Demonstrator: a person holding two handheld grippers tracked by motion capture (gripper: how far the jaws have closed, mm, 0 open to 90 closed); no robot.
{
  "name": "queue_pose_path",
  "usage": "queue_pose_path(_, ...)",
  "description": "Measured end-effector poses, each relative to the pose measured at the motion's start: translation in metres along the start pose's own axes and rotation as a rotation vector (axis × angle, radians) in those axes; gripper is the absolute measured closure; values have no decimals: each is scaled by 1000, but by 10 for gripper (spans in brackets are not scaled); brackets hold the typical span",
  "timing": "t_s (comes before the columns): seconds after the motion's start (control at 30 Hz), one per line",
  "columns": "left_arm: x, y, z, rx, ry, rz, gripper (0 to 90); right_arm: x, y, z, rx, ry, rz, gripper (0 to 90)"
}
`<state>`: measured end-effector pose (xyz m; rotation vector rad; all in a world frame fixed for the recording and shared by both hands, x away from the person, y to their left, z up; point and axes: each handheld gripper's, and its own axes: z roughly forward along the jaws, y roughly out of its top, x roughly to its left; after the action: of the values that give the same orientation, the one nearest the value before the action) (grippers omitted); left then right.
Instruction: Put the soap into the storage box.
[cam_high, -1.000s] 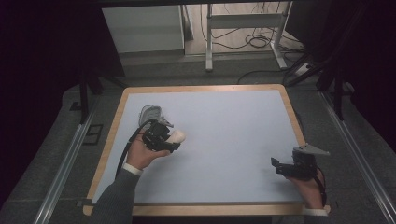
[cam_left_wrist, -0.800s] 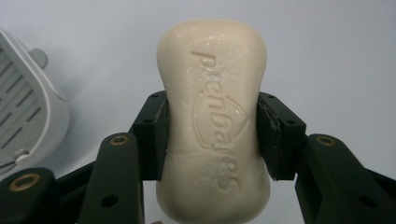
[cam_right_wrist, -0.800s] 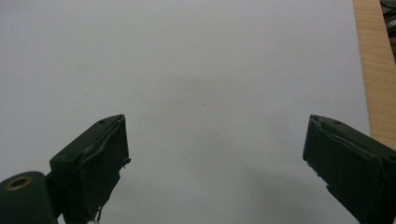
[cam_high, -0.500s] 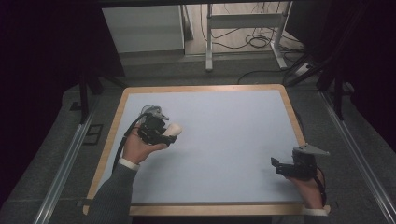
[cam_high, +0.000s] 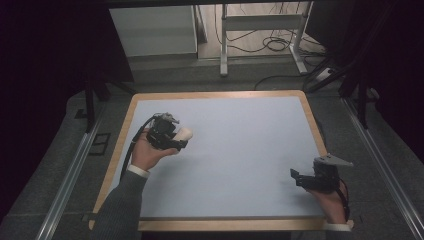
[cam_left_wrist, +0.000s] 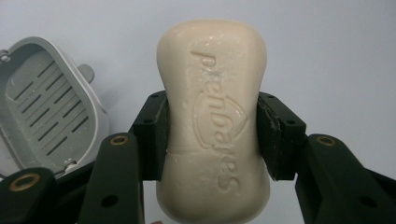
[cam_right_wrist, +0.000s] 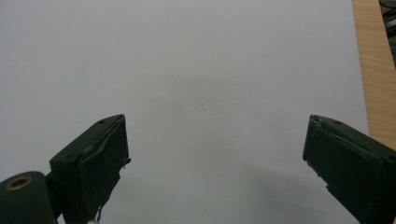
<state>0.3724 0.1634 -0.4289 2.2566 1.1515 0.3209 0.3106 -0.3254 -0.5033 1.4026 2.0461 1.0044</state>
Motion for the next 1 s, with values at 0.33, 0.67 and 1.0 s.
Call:
queue_pose_path(0.33, 8, 4, 3, 11, 12, -15, 497, 0, 0, 1, 4, 0, 0, 65)
queue_pose_path(0.67, 18, 13, 7, 18, 24, -26, 497, 0, 0, 1, 4, -1, 0, 65)
queue_pose_path(1.0, 32, 15, 11, 39, 31, -57, 497, 1, -1, 1, 6, -4, -2, 65)
